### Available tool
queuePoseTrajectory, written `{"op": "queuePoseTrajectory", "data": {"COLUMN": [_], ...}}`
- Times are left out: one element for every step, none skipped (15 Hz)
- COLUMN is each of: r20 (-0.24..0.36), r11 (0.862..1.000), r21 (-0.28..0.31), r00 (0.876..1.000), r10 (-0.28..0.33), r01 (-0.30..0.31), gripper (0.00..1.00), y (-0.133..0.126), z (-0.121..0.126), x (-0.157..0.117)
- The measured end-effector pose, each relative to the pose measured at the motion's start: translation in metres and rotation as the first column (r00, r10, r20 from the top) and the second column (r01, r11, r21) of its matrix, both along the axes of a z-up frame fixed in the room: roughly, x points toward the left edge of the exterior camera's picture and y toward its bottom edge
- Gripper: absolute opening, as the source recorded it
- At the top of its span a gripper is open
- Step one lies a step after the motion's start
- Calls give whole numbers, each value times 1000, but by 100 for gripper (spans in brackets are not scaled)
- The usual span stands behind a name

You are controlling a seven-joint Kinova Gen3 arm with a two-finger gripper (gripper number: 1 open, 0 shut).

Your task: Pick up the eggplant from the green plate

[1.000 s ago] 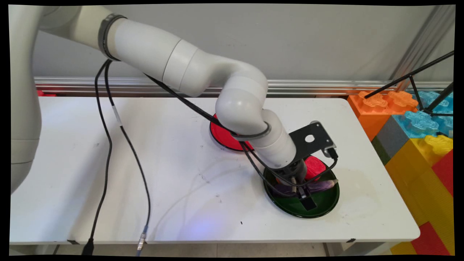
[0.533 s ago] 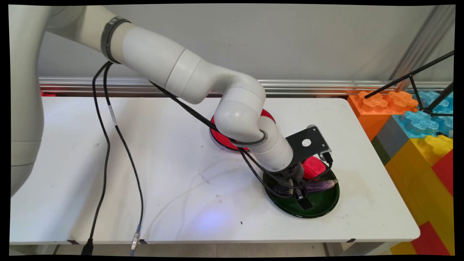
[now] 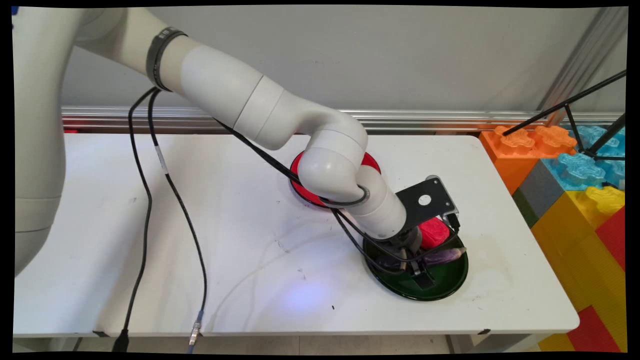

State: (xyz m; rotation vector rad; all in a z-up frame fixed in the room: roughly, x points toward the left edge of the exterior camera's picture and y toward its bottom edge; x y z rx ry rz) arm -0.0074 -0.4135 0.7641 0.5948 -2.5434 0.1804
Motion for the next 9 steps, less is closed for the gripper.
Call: {"op": "queuePoseTrajectory", "data": {"r20": [-1, -3, -4, -4, -5, -6, -6, -7, -7], "r11": [1000, 1000, 1000, 1000, 1000, 1000, 1000, 1000, 1000], "r21": [-3, -6, -8, -9, -11, -13, -15, -16, -18], "r00": [1000, 1000, 1000, 1000, 1000, 1000, 1000, 1000, 1000], "r10": [-2, -5, -7, -8, -11, -13, -16, -18, -20], "r01": [2, 5, 7, 8, 11, 13, 16, 18, 20], "gripper": [100, 100, 100, 100, 100, 100, 100, 100, 100], "y": [0, -1, -1, -1, -1, -1, 0, 0, 0], "z": [-1, -2, -3, -3, -3, -4, -4, -5, -5], "x": [0, -1, -1, -1, -1, -1, -2, -2, -2]}}
